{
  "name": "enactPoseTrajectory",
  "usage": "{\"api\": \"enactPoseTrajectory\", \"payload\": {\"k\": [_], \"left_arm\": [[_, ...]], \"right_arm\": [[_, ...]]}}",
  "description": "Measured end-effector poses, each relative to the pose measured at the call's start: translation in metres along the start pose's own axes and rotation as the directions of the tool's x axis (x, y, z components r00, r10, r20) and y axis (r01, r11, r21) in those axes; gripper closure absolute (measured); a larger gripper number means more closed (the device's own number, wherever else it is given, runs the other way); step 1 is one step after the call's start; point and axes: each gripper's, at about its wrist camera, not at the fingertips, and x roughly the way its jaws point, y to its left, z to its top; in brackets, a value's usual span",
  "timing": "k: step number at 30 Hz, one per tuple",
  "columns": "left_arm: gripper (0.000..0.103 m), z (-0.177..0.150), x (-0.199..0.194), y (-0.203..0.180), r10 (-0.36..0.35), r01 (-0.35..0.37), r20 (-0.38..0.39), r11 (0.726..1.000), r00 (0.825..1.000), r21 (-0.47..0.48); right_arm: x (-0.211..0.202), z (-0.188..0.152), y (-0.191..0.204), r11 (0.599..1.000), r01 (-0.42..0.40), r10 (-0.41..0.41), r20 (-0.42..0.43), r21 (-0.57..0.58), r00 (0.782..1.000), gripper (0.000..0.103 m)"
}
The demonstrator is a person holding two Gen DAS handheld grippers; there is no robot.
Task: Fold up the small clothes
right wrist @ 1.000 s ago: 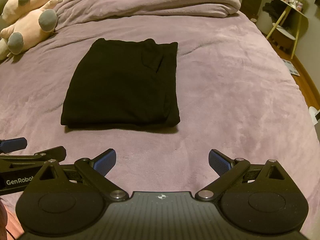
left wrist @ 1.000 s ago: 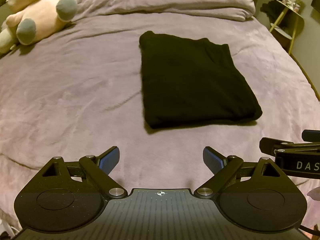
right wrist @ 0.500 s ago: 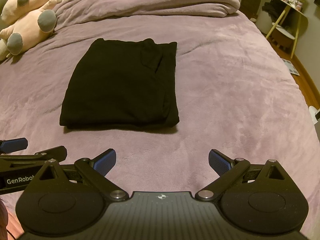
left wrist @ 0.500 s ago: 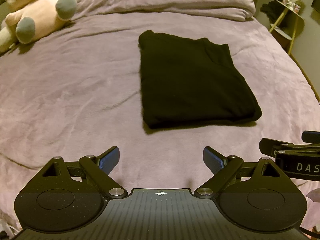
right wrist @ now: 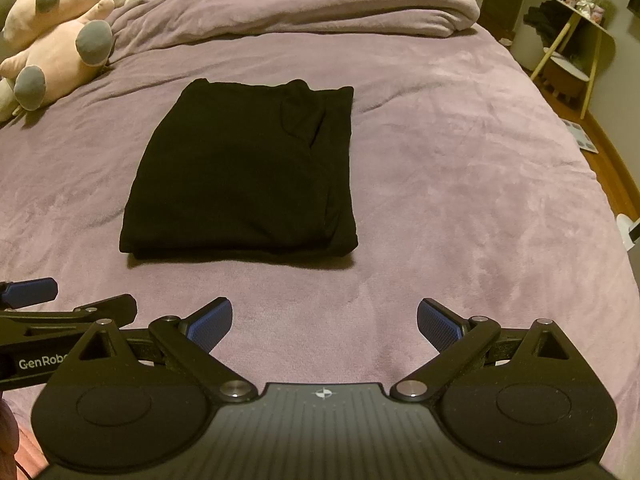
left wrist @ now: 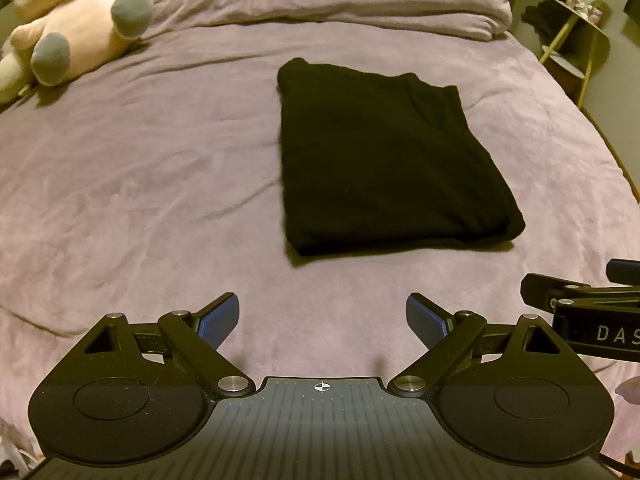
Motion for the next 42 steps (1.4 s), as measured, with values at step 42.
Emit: {"api": "enactPoseTrajectory", "payload": {"k": [42], "left_arm": [[0.008, -0.0047, 0.0005, 0.0005, 0.003, -0.003, 0.011, 1.0, 1.0, 0.014]], "right_arm": [[-0.002, 0.0002, -0.0016, 1.0, 0.014, -0.014, -0.007, 0.009, 1.0, 0.004]]}}
